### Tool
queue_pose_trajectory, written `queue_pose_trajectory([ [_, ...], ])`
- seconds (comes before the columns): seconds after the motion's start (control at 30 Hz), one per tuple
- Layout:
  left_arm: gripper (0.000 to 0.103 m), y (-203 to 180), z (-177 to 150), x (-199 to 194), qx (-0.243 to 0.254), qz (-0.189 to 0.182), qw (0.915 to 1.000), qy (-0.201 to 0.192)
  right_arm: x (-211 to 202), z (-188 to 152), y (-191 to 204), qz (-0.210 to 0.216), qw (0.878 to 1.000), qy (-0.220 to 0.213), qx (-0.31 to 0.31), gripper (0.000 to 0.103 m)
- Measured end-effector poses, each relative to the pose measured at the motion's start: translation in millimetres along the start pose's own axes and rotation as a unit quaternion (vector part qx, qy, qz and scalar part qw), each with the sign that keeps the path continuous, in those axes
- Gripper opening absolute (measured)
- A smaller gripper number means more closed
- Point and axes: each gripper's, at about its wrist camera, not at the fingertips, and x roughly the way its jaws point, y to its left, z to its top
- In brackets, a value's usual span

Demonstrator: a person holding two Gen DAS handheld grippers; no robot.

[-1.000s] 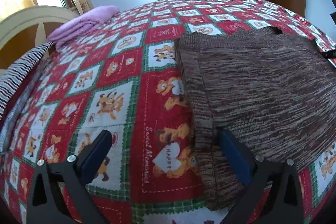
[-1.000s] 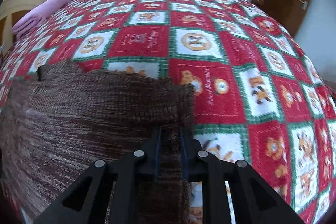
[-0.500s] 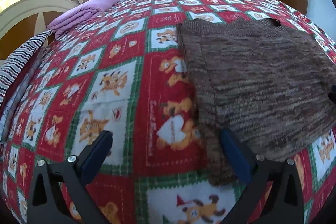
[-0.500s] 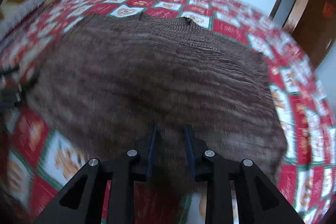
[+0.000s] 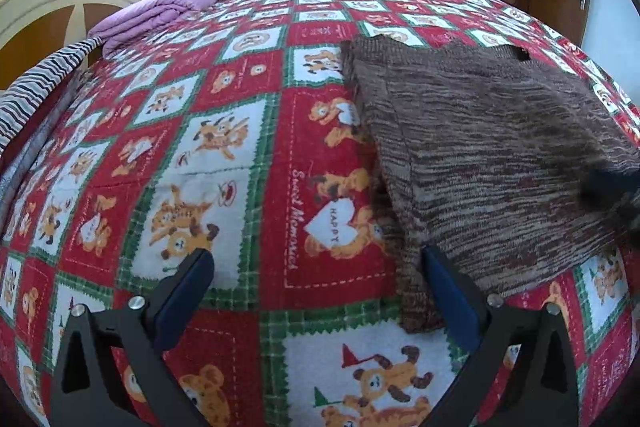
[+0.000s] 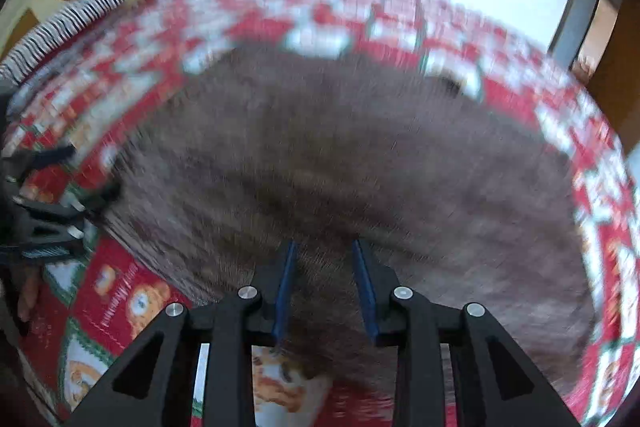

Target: Fold small clothes

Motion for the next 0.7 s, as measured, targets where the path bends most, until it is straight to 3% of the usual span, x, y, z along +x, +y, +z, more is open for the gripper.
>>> queue_pose_trajectory([
  [0.2,0.103,0,-3,-1,-0.003,-0.007,1.0,0.004,-24,-33,5,-0.002,1.0,-0.01,-0.015,0.03],
  [0.37,0.103,1,-4,-2,-0.003,-0.008,1.0,0.005,-28,-8,-17,0.026,0.999,-0.013,0.017,0.031],
  [0.47,0.103,1,-7,-4,-0.005,-0.011,0.9999,0.005,-28,4,-42,-0.042,0.998,-0.023,0.032,0.031],
  [0.57,0.103,2,-8,-5,-0.006,-0.014,0.9999,0.004,-14,-7,-87,-0.092,0.992,0.006,0.084,0.031],
  [0.63,0.103,2,-8,-5,-0.007,-0.015,0.9999,0.005,-10,-22,-104,-0.078,0.991,0.01,0.106,0.032],
  [0.7,0.103,2,-8,-5,-0.006,-0.014,0.9999,0.004,-16,-35,-101,-0.079,0.993,0.0,0.084,0.033],
])
